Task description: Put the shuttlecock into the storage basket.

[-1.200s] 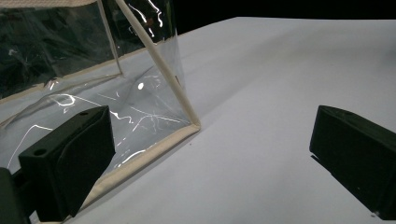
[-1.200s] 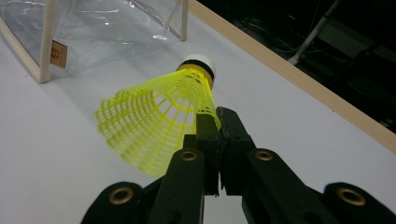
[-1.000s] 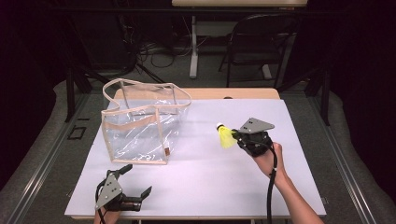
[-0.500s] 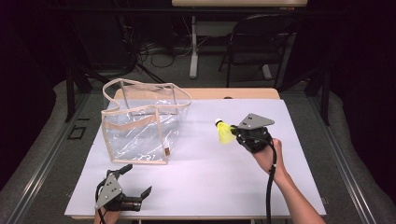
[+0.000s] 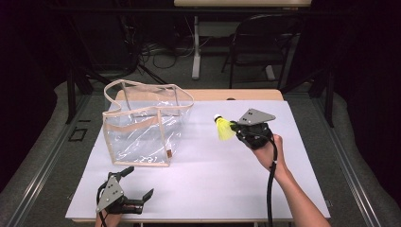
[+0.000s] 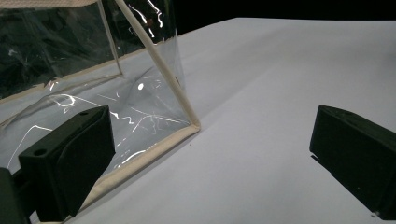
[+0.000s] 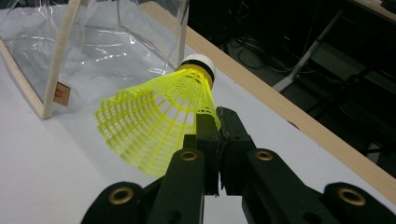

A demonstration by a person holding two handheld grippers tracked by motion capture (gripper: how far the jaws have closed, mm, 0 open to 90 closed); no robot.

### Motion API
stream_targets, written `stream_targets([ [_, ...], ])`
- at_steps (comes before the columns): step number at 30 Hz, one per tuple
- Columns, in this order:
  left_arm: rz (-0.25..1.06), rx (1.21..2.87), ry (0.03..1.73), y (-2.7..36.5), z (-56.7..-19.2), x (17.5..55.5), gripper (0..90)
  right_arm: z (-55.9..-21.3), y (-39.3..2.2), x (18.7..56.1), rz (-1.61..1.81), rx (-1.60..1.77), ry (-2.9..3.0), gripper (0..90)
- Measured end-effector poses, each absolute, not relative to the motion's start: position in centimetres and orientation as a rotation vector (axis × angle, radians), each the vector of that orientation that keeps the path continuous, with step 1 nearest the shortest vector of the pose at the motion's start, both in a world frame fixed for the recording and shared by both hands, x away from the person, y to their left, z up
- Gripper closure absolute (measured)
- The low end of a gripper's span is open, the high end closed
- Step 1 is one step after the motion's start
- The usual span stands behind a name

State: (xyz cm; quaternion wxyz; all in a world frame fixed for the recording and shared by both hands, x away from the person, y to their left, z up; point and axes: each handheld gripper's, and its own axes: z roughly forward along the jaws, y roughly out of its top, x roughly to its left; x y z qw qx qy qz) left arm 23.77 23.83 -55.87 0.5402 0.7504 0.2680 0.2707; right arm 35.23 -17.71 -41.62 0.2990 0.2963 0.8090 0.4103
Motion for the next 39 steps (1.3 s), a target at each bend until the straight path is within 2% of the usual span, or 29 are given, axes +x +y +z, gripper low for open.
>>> stream_targets([
  [39,0.641,1.787,0.637,23.8,-55.9,23.7,0.1,-38.4,-14.7,37.2,1.135,0.73,2.136,88.5],
])
